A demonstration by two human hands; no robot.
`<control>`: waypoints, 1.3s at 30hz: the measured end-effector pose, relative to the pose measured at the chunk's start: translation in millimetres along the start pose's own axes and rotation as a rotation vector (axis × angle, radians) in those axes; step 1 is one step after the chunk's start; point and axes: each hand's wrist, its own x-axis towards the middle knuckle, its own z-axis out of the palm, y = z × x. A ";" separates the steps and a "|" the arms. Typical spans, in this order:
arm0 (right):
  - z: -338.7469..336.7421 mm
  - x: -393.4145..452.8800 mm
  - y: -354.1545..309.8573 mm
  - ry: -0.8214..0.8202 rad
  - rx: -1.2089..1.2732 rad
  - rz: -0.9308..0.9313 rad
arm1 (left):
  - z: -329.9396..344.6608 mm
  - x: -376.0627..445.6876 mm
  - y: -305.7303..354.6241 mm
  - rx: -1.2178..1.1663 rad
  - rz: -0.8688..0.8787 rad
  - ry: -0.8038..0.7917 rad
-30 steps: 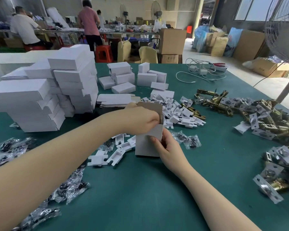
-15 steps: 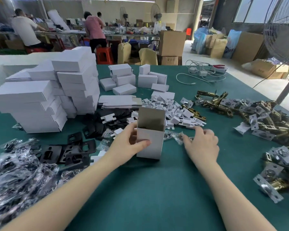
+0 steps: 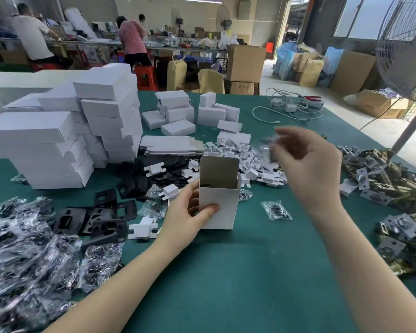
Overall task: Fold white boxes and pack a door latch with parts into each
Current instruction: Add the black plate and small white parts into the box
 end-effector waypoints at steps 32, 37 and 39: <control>52.8 -44.4 15.7 -0.354 0.418 0.015 | -15.5 12.3 29.3 -0.177 0.145 0.025; 41.7 -48.2 26.4 -0.349 0.223 -0.281 | -33.5 13.9 36.4 0.204 0.293 -0.144; 38.3 -56.2 33.1 -0.355 0.162 -0.328 | -42.4 14.0 33.7 0.394 0.368 -0.210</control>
